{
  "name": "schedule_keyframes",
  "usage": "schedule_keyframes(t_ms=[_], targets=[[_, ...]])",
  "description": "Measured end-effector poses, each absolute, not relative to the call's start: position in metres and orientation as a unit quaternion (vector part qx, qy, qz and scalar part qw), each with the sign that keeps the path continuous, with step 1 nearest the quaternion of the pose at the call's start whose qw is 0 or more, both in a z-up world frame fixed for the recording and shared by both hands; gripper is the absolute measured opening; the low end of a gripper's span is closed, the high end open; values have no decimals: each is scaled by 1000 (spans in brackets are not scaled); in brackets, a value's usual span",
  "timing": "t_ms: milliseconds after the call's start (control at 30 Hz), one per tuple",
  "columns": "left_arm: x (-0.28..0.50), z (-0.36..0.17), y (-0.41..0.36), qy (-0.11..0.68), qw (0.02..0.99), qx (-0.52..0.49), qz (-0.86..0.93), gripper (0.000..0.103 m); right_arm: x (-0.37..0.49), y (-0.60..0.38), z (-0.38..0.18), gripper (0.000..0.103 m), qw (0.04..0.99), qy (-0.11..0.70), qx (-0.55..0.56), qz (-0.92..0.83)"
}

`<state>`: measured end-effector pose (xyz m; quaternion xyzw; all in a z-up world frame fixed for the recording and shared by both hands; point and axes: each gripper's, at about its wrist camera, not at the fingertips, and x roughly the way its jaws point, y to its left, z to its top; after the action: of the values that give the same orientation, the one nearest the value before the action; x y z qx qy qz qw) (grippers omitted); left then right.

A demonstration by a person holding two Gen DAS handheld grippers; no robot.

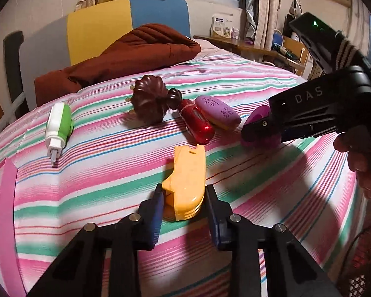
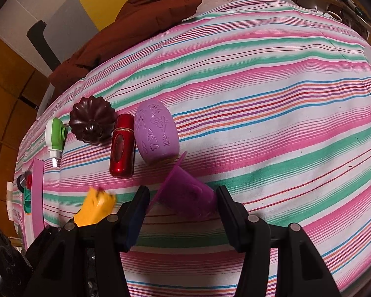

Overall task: Organize rigid objects
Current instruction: 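Lift the yellow piece with the left gripper and carry it toward the tray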

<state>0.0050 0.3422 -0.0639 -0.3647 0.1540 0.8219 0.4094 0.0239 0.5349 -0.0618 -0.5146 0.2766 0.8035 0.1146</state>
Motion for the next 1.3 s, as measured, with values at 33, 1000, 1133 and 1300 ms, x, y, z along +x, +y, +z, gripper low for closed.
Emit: schedule_keyframes(t_ms=[33, 1000, 1133, 1300], targets=[[5, -64, 339, 148, 410, -365, 823, 32, 24, 535, -62, 56, 114, 276, -514, 804], [21, -29, 208, 17, 351, -344, 871, 9, 15, 511, -60, 56, 62, 233, -525, 816], [15, -35, 203, 20, 343, -359, 868, 9, 14, 512, -61, 56, 63, 235, -525, 816], [12, -38, 215, 34, 329, -368, 869, 42, 12, 511, -61, 56, 64, 240, -523, 815]])
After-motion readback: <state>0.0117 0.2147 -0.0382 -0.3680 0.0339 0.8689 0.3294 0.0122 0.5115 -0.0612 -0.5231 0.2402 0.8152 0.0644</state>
